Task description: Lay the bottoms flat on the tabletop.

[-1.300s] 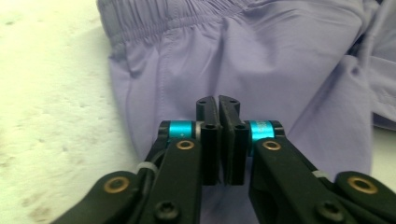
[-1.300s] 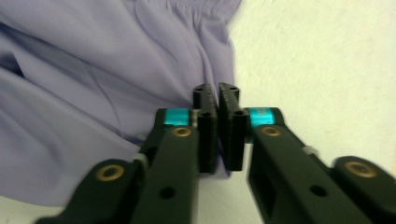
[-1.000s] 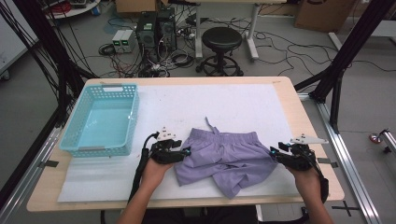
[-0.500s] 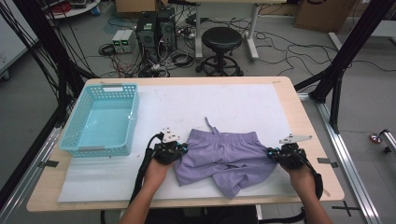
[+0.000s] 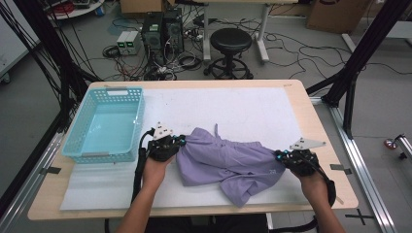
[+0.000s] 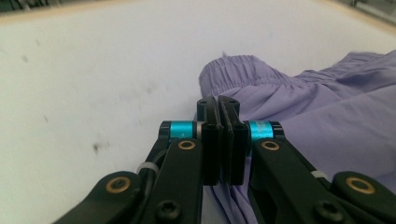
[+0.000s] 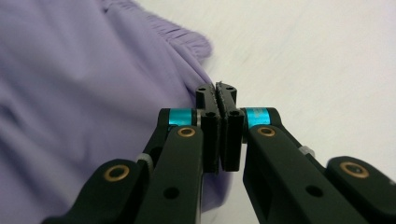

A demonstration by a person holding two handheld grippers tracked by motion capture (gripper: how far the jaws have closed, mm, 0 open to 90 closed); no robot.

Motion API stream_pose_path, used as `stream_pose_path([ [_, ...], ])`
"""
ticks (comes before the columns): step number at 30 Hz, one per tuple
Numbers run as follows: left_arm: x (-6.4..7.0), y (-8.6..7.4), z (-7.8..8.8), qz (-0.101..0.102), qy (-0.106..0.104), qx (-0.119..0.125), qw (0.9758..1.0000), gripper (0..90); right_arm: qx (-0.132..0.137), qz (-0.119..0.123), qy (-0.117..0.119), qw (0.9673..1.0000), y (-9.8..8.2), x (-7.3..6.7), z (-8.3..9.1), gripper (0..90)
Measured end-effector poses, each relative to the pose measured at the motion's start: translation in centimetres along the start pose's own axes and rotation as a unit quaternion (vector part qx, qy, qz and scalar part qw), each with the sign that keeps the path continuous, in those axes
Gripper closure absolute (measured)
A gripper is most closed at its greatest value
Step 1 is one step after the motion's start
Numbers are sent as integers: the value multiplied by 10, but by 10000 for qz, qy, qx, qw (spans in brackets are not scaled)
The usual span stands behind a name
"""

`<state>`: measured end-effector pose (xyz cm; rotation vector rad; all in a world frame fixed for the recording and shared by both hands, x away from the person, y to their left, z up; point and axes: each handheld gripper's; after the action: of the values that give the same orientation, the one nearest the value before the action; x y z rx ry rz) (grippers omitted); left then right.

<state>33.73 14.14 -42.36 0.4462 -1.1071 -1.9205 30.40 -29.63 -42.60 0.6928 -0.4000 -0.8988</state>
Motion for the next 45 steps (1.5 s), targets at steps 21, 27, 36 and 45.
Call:
stream_pose_path([
  [21, -33, 43, -27, 381, 264, 229, 9987, 874, 362, -467, -343, 9977, 36, 27, -24, 891],
  [27, -55, 67, -47, 685, 575, 338, 9954, 875, 602, -612, -656, 9941, 77, 43, -50, 891],
  [36, -46, 70, -60, 683, 352, 415, 9962, 670, 537, -1067, -782, 9898, 79, 49, -70, 766],
  [45, -15, 22, -37, 378, -247, -98, 9989, 500, 601, -276, -169, 9977, 53, 9, -43, 519],
])
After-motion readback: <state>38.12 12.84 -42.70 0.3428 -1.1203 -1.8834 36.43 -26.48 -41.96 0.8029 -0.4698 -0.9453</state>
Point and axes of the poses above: each handheld gripper's, and its own axes: z roughly backward along the jaws, y roughly out of its top, x roughly to its right, and after that the axes turned 2 degrees about -x, right-handed
